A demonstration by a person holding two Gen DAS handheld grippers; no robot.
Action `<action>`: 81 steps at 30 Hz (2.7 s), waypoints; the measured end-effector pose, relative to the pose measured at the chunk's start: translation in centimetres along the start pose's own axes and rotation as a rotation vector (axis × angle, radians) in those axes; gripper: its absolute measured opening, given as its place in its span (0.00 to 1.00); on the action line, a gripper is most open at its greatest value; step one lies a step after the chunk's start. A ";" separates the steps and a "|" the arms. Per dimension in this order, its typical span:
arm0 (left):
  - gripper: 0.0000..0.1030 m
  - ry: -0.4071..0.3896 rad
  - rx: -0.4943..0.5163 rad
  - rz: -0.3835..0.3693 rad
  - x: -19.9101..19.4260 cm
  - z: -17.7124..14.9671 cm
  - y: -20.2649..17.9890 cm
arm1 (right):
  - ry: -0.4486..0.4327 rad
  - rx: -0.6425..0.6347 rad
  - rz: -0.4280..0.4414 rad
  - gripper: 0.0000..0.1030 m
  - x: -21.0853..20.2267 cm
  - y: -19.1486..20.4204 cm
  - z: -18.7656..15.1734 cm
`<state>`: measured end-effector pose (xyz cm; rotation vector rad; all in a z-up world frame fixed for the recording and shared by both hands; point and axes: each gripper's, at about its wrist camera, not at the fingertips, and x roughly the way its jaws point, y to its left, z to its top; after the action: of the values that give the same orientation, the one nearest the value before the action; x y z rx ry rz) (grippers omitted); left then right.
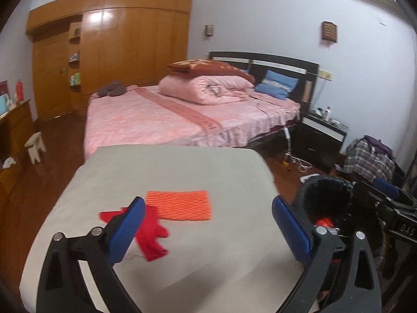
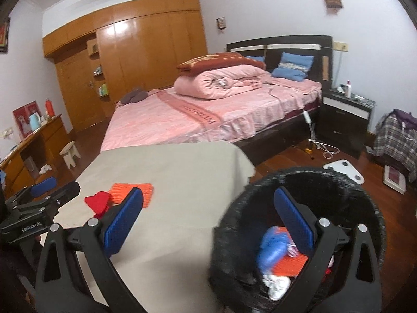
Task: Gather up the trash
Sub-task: 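Move both open grippers toward the red cloth on the table, then grasp the red cloth with the left gripper while the right grasps the orange mesh pad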
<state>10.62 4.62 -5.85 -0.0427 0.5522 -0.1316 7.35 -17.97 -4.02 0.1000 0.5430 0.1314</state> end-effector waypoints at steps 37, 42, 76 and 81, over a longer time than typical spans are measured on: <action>0.66 0.303 -0.085 0.163 14.8 -6.7 9.4 | 0.157 -0.100 0.068 0.95 12.1 6.7 -3.0; 0.21 0.294 -0.124 0.152 14.4 -6.7 10.3 | 0.167 -0.101 0.075 0.95 12.8 7.1 -3.0; 0.17 0.191 -0.141 0.238 10.9 -4.7 15.5 | 0.392 -0.167 0.193 0.33 23.4 14.5 -4.7; 0.17 0.177 -0.126 0.237 10.1 -4.2 14.8 | 0.377 -0.157 0.243 0.17 21.5 14.7 -3.7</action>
<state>18.59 17.88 -15.73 -0.0882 0.7378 0.1323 22.25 0.00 -16.21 -0.0134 0.8938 0.4351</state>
